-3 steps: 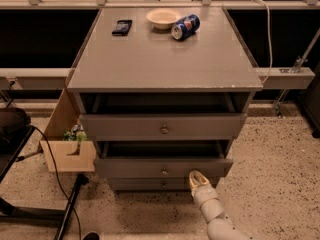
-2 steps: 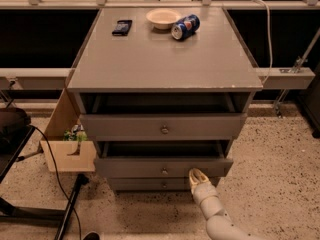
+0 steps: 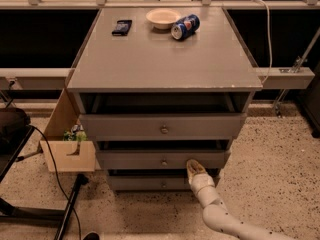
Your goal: Close middle drawer
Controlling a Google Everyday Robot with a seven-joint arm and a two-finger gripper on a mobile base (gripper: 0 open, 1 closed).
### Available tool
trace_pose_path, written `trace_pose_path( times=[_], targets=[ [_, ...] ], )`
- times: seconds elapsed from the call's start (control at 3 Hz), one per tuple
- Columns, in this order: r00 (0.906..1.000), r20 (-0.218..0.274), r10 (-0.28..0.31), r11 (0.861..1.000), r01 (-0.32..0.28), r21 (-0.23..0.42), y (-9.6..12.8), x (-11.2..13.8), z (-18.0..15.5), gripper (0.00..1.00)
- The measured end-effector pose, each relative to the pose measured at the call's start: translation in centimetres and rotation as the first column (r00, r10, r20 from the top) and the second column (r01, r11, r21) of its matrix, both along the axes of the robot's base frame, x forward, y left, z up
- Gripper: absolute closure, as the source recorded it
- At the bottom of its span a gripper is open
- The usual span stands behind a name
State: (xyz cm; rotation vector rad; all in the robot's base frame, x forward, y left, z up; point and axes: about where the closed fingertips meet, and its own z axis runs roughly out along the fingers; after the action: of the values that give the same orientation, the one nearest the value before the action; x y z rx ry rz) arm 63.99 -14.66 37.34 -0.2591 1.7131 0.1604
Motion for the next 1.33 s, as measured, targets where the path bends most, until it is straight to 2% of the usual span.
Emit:
trace_pose_path(
  times=[0.67, 1.0, 1.33],
  targets=[
    [0.9999, -0.006, 0.01, 1.0, -0.01, 0.0, 0.3, 0.1, -0.1, 1.0],
    [0.9967, -0.051, 0.063, 0.998, -0.063, -0.012, 0.6, -0.4, 0.2, 1.0],
    [0.9671, -0.194, 0.165, 0.985, -0.171, -0.018, 0.4, -2.0, 1.1, 1.0]
  ],
)
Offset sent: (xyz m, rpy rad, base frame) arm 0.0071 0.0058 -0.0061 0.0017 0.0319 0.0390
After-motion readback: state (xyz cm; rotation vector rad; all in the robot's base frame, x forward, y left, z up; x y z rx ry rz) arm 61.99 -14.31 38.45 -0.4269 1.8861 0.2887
